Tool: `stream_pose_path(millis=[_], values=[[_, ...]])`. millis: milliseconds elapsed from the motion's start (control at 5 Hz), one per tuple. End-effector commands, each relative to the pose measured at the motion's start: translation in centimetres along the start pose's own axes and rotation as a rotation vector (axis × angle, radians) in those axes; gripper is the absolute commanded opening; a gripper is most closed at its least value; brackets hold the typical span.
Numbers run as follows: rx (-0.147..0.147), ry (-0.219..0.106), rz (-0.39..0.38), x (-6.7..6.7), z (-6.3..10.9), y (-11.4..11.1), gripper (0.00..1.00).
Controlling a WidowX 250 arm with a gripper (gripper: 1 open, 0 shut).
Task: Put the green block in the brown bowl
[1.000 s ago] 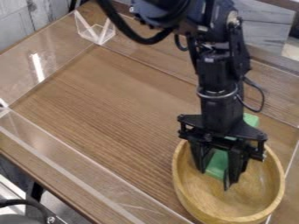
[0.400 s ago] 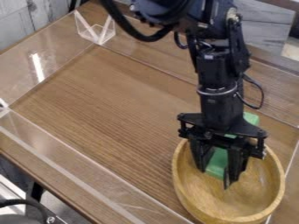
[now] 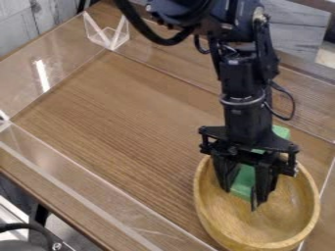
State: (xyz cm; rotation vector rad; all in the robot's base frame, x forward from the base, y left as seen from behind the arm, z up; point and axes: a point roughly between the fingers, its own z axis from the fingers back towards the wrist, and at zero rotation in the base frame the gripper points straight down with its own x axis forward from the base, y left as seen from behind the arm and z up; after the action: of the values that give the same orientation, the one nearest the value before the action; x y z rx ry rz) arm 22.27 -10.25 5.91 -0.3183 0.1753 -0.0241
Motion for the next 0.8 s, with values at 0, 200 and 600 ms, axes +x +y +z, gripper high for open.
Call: stream_pose_path(millis=[0,200,600], values=[[-0.016,-0.042,-0.006,1.04,1.18,-0.33,0.00],[-0.020,-0.035,-0.006,1.03,1.19,-0.32,0.00],[-0.028,-0.021,-0.007,1.05,1.17,-0.28,0.00]])
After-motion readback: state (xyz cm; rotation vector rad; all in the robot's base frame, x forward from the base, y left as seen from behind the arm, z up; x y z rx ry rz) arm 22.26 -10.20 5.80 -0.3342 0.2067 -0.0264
